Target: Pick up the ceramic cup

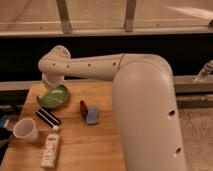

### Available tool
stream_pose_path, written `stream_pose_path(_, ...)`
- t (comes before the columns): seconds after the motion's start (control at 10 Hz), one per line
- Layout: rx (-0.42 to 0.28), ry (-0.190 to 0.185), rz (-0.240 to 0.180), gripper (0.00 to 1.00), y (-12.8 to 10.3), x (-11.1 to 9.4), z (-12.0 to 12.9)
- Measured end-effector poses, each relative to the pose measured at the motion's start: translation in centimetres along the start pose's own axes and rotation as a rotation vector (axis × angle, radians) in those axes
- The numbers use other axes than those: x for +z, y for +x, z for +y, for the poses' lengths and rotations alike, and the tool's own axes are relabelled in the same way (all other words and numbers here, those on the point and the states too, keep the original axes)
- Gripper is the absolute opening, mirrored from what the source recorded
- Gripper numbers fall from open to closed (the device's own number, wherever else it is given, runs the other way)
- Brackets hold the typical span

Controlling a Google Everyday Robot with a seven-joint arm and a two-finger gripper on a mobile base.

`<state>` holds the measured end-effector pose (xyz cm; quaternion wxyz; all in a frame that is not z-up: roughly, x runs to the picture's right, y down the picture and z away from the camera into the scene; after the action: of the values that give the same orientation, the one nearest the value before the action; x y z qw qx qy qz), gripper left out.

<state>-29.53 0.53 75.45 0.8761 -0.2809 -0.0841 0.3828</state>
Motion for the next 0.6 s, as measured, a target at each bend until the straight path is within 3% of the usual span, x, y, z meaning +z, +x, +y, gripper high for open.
stream_pose_path(0.3,-0.095,0.001,0.056,0.8,0.1,0.6,4.5)
stream_pose_path(0.6,-0.148,-0.047,0.086,0.8,0.9,1.8,8.2)
